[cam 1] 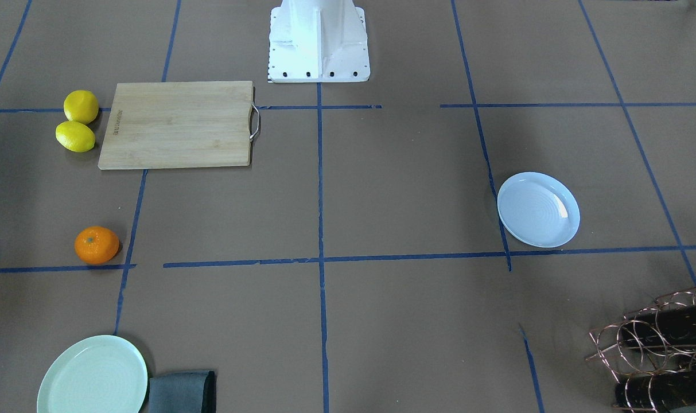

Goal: Pick orange to plate
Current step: 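Lower the left gripper to the rim of the light blue plate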

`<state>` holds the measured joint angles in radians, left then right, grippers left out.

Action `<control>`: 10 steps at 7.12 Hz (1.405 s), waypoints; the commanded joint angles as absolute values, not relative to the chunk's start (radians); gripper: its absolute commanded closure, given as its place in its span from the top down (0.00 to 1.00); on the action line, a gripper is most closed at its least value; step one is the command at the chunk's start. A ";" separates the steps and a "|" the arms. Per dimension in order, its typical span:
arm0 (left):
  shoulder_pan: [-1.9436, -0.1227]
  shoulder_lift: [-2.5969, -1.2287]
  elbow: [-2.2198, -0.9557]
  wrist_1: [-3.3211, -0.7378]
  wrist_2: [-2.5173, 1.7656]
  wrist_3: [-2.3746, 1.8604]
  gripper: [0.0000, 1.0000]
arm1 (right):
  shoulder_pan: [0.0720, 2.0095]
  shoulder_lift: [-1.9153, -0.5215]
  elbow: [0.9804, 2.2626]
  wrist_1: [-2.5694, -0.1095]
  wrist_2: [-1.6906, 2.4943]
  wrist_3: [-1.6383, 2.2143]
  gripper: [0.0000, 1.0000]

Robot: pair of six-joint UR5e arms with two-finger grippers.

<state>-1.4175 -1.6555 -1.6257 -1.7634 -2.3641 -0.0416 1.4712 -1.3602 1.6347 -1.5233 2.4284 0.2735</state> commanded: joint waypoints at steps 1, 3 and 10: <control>-1.287 -1.616 -1.589 -2.008 -2.326 -0.399 1.00 | 1.427 -1.350 1.634 -1.420 2.431 0.429 1.00; -1.153 -1.612 -1.568 -2.124 -2.215 -0.649 0.93 | 1.398 -1.347 1.631 -1.367 2.430 0.515 1.00; -0.983 -1.667 -1.525 -2.187 -2.209 -0.831 0.79 | 1.397 -1.308 1.626 -1.368 2.430 0.558 1.00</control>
<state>-1.0074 -1.6629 -1.5265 -2.1871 -2.2090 -0.8166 1.3975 -1.3092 1.6268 -1.3682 2.4299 0.5435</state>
